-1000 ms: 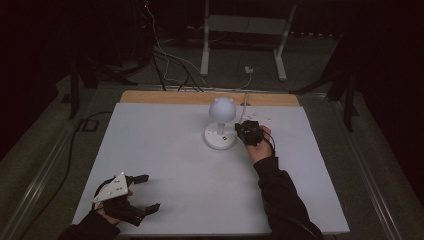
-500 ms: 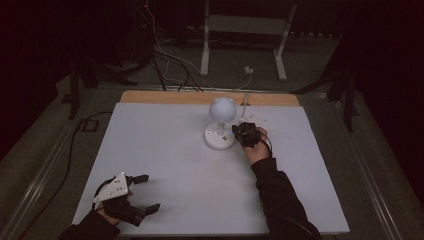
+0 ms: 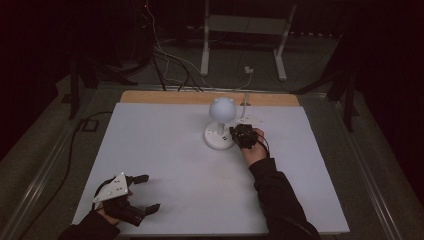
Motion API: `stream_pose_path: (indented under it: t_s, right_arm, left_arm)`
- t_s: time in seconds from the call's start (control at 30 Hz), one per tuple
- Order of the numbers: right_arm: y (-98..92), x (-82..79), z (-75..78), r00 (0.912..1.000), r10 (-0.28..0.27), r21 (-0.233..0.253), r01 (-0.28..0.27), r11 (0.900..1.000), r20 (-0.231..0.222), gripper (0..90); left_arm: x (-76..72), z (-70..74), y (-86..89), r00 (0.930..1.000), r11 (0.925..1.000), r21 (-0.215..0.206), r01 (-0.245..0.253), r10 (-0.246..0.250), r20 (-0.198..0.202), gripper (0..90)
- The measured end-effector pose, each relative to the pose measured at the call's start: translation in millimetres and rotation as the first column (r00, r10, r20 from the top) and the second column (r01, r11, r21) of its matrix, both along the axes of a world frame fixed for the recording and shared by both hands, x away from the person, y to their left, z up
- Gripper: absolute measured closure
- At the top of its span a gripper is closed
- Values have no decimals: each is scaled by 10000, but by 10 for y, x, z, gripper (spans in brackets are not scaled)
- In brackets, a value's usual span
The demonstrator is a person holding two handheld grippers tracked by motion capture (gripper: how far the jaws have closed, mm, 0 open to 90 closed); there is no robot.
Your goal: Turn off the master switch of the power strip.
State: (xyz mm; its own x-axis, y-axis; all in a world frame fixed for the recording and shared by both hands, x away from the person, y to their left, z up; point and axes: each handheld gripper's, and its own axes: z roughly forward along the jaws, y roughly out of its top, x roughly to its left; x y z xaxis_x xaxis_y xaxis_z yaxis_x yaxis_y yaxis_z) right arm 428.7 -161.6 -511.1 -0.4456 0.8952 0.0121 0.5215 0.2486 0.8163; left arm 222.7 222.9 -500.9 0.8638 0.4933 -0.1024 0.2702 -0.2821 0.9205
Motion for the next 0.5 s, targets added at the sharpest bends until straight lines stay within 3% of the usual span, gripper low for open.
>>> stream_pose_path:
  t_s: [0.27,0.5]
  right_arm:
    - [56,-15,-14,9997,107,-719,-92,9974,206,900]
    - [91,-42,-29,9990,-17,-973,60,9952,435,900]
  left_arm:
    - [-4,1,-4,10000,10000,6,-3,3,21,4]
    - [-6,0,-7,10000,10000,55,-7,7,28,4]
